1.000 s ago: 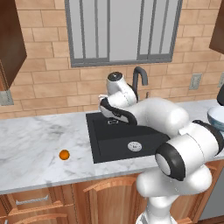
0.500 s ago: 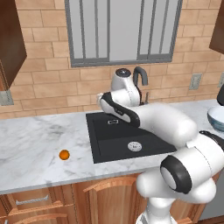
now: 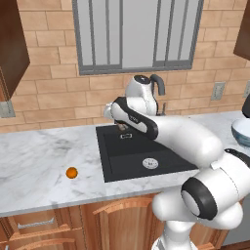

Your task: Remove the tangerine and tangerine from the sink. Then move the bowl and cup from the counter to the sink for washing.

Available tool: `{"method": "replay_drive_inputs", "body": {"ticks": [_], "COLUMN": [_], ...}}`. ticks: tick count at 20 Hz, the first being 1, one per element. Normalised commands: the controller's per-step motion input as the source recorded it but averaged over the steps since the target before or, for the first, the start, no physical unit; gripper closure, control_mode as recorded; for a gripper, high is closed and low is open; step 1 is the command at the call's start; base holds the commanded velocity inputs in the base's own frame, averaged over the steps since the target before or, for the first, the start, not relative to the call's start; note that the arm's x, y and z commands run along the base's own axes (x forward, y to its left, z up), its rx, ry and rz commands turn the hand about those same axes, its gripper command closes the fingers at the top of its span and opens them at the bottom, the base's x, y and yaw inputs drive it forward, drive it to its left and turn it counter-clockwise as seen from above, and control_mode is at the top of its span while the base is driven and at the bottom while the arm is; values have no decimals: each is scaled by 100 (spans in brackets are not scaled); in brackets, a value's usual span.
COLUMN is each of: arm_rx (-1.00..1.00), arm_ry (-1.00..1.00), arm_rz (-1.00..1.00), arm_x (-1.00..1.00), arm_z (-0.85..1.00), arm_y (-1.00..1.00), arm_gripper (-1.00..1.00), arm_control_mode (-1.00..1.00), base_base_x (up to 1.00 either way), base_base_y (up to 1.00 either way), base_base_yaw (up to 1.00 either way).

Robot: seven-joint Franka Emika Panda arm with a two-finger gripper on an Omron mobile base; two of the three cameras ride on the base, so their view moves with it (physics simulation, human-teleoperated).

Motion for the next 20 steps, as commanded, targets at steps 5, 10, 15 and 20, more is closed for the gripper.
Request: {"method": "replay_drive_inputs", "body": {"ticks": [5, 10, 15, 20], "arm_rx": [9, 4, 0, 0], "arm_ry": [5, 6, 8, 4], "arm_rz": [9, 4, 1, 0], "arm_x": [-5, 0, 0, 0], "arm_z": [0, 0, 0, -1], "arm_y": [31, 35, 36, 30], "arm_gripper": [100, 100, 100, 100], "arm_control_mode": [-100, -100, -100, -100], "base_base_x": [0, 0, 0, 0], "base_base_y": [0, 0, 0, 0], "base_base_yaw": [0, 0, 0, 0]}}
